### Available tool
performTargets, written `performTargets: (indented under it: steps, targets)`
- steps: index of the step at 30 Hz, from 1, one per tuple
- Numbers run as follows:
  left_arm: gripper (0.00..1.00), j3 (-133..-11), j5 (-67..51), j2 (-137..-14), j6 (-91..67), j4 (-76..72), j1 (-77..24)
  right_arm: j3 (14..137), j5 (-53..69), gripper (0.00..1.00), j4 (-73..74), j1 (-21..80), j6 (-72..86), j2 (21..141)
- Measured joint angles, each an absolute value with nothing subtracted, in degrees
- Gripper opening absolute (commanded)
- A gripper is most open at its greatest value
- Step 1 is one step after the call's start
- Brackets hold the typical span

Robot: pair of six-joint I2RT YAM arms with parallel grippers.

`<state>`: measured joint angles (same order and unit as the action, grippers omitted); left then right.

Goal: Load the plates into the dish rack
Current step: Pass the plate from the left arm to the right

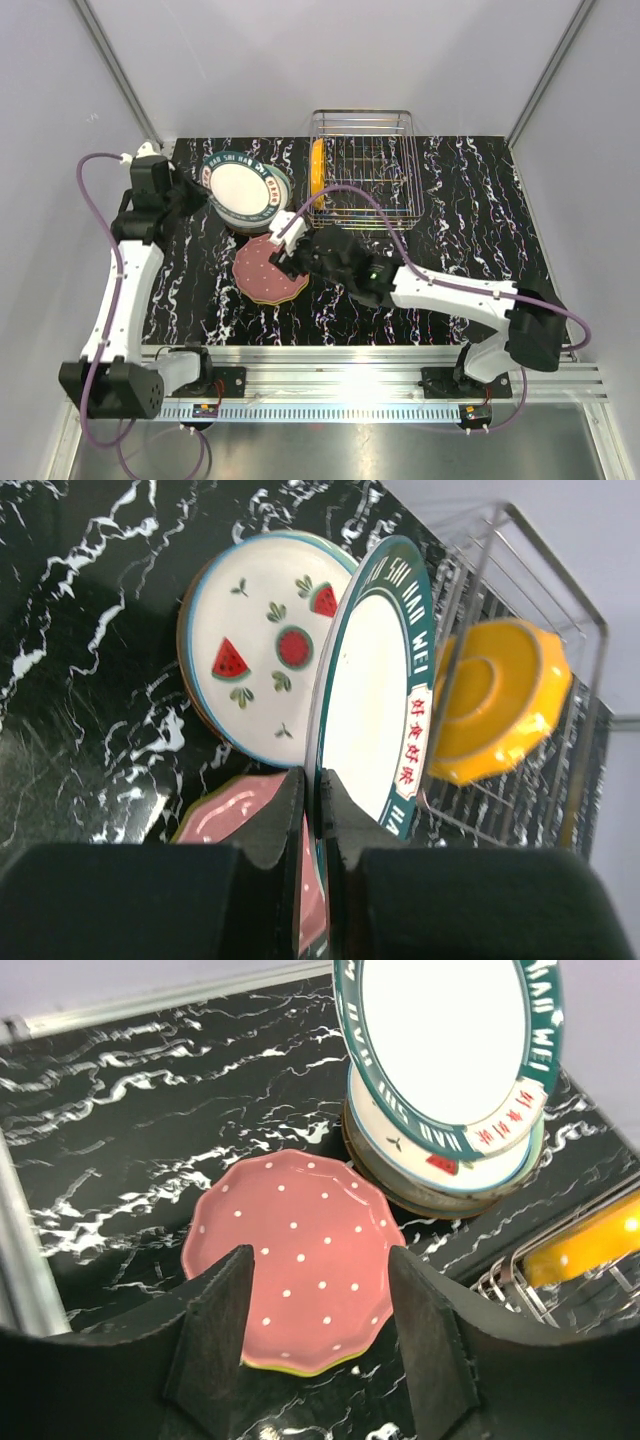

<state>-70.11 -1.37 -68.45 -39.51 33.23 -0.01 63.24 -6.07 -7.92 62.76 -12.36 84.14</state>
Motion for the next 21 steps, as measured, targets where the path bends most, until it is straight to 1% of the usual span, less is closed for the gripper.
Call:
performTargets:
  steps: [6, 10, 12, 14, 15, 16, 17, 19, 20, 21]
  targets:
    - [0.00, -64.7, -6.3, -57.9, -40.5, 35.0, 0.0, 66.8, -14.7, 0.69, -10.1, 67.8, -21.2, 91.5]
    - [0.00, -60.8, -9.7, -53.5, -40.8, 36.8, 0.0, 69.5, -23.6, 0.68, -13.3, 71.5, -28.1, 98.0]
    - [0.00, -58.9, -11.3, -52.0, -40.9, 38.1, 0.0, 70.7, -26.4, 0.65, -14.3, 72.7, -30.3, 100.7]
    - [0.00, -57.5, -13.0, -50.9, -41.1, 39.3, 0.0, 71.4, -28.6, 0.59, -15.1, 73.3, -31.8, 103.0]
    - [0.00, -57.1, -13.5, -50.5, -41.1, 39.7, 0.0, 71.7, -29.6, 0.54, -15.3, 73.4, -32.4, 103.9]
    - [0.00, -56.7, -14.2, -50.0, -41.1, 40.3, 0.0, 71.8, -30.6, 0.44, -15.6, 73.4, -32.8, 104.5]
    - [0.00, -56.6, -14.9, -49.6, -41.1, 40.8, 0.0, 71.8, -31.7, 0.38, -16.0, 73.5, -33.6, 105.1]
    - [0.00, -56.6, -15.2, -49.2, -41.3, 41.2, 0.0, 71.8, -33.8, 0.31, -17.3, 73.6, -34.8, 105.8]
    - [0.00, -56.6, -15.2, -49.1, -41.6, 40.9, 0.0, 71.8, -34.9, 0.23, -18.2, 74.0, -35.6, 106.1]
    - [0.00, -56.6, -15.2, -49.1, -41.9, 40.8, 0.0, 71.8, -35.8, 0.19, -18.7, 74.4, -36.6, 106.1]
